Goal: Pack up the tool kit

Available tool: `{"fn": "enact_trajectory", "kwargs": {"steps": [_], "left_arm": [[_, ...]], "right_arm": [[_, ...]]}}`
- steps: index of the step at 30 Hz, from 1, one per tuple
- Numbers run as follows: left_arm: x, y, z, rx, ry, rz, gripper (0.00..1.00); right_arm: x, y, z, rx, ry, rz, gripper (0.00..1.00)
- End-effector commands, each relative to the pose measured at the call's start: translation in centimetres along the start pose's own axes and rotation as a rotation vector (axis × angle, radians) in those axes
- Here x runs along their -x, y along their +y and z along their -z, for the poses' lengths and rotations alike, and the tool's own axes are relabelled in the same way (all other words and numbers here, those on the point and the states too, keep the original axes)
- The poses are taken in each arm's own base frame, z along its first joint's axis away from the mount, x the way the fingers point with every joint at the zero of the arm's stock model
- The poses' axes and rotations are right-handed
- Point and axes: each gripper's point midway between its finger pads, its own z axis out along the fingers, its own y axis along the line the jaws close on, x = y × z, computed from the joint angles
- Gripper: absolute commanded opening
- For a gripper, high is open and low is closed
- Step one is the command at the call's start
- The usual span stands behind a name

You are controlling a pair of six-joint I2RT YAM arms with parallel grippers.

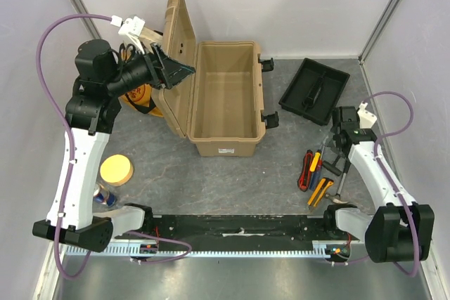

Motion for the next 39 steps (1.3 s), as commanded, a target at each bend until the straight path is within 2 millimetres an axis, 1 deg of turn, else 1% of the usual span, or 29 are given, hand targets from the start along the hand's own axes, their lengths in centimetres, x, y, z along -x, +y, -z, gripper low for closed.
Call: {"fn": "enact_trajectory", "kwargs": {"steps": [1,3,5,9,15,19,23,27,30,34,35,37,39], "left_arm": [[0.3,-1.0,0.1,-0.01,-0.003,-0.017,0.7],[0.3,-1.4,0.3,-0.018,-0.006,-0.019,0.7],[0.4,-1.5,0.4,-0.015,-0.011,-0.019,0.7],[0.0,-1.2,0.4,0.001,-0.006,-0.015,0.7],[-0.7,-0.9,0.0,0.006,0.016,-0.012,0.7],[-0.6,-1.6,0.0,-0.001,0.031,-0.028,0.7],[-1.0,-1.3,-0.1,0.012,0.039,-0.045,0.7],[-1.3,-0.4,-0.3,0.059,0.046,-0.074,0.7],[-1.5,-0.4,-0.3,0.068,0.05,-0.085,0.7],[-1.6,-0.3,-0.3,0.076,0.052,-0.088,0.7],[-1.7,-0.2,-0.3,0.076,0.053,-0.087,0.71],[-2.1,0.0,-0.5,0.077,0.063,-0.079,0.71],[-2.3,0.1,-0.5,0.08,0.067,-0.076,0.71]], "right_arm": [[1.3,-2.3,-1.2,-0.077,-0.051,-0.077,0.8],[1.7,-2.2,-1.9,-0.047,-0.058,-0.113,0.8],[1.3,-2.7,-2.9,-0.045,-0.024,-0.14,0.81],[1.2,-2.4,-4.5,-0.013,0.031,-0.14,0.77],[2.1,-2.0,-5.2,-0.005,0.043,-0.121,0.61],[1.8,-1.6,-5.2,0.005,0.096,-0.102,0.47],[2.0,-1.8,-5.0,-0.014,0.117,-0.075,0.4],[1.3,-1.4,-5.7,-0.006,0.152,-0.067,0.39],[0.2,-1.3,-6.7,-0.017,0.191,-0.062,0.4],[-1.2,-1.2,-7.9,-0.029,0.237,-0.054,0.48],[-1.5,-1.3,-8.1,-0.035,0.245,-0.049,0.49],[-2.1,-1.5,-8.5,-0.047,0.257,-0.045,0.49],[-2.6,-1.5,-8.8,-0.049,0.271,-0.043,0.46]]}}
